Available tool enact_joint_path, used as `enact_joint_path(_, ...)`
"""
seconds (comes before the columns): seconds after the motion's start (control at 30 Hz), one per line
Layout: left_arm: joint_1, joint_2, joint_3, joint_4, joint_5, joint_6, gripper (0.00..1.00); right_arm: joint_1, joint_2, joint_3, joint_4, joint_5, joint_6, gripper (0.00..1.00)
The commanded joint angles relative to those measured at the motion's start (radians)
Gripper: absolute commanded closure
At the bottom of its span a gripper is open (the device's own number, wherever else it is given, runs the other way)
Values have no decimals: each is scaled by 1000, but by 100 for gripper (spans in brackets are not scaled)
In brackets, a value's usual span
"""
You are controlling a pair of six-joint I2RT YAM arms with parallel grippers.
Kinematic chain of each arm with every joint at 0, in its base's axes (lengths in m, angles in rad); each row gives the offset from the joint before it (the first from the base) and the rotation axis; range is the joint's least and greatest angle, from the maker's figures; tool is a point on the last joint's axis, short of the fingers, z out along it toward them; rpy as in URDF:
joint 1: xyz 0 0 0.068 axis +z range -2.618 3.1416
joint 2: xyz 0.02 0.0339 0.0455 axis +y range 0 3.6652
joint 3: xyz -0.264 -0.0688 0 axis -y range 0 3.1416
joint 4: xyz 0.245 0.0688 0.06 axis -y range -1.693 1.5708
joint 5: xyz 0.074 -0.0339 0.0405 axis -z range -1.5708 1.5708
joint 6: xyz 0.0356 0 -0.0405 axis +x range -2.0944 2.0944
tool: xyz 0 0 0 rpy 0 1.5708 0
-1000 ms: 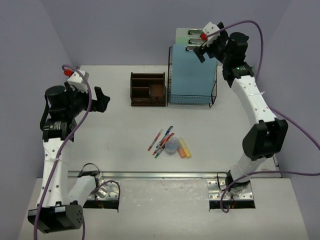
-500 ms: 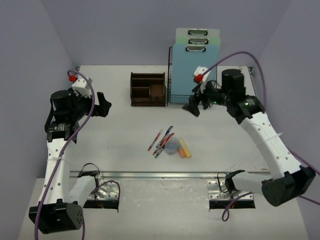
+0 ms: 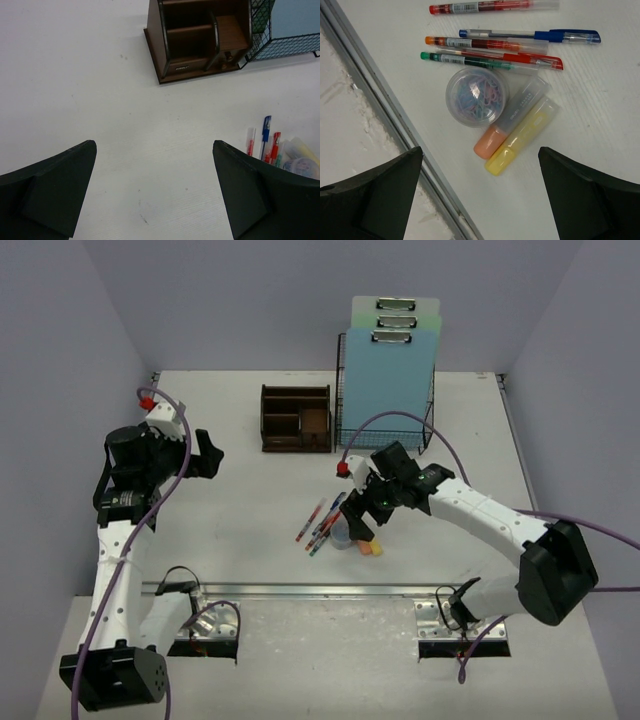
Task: Organize the desk
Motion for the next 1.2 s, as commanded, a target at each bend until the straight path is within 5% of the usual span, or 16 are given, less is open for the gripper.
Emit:
enact_joint_path(0.0,-6,-46,-4,33,-14,18,0,56,41,-45,128,79,23,1)
enact_joint_path(0.9,-6,-32,-57,76,4,-9,0,185,193,-116,396,185,-35,6)
enact_joint_path(1.17,-6,-38,-71,83,4,-8,0,190,213,-106,398,170,-57,31)
